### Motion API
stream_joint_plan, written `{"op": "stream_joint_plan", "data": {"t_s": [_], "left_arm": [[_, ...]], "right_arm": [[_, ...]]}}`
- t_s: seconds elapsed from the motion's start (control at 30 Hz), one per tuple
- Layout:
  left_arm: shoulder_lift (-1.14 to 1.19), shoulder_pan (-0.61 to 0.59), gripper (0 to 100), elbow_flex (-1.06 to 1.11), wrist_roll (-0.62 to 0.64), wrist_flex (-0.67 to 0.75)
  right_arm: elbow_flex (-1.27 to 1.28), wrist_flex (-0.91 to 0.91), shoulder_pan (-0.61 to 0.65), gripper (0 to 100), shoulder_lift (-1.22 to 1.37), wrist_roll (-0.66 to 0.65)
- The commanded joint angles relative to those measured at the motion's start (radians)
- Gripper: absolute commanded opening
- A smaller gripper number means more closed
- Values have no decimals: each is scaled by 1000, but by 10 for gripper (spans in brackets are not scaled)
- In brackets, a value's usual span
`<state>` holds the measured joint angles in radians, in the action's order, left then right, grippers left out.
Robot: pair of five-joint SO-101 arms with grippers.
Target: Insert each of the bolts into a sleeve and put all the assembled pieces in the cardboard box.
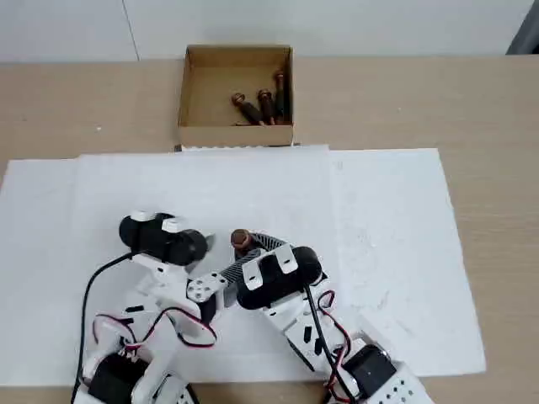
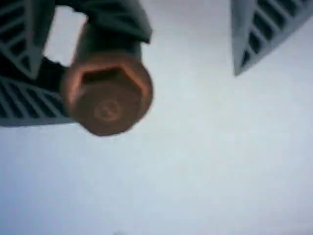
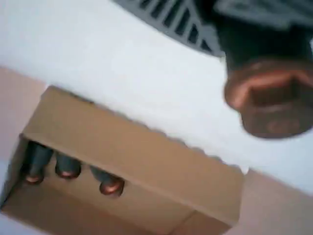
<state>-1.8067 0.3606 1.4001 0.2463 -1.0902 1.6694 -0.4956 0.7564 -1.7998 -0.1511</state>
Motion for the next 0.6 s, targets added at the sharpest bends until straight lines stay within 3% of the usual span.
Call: {"op": "stream_joint_plan", "data": {"t_s": [0.0,0.43,0.57], "left_arm": [[-8,-58,251,-13,-49,-17],[-8,-127,247,-240,-64,-135],[-9,-250,130,-285,-87,-133]], "right_arm": [[15,28,5,4,-13,-6],[15,22,2,4,-13,-2],[15,24,1,4,-13,0]]}}
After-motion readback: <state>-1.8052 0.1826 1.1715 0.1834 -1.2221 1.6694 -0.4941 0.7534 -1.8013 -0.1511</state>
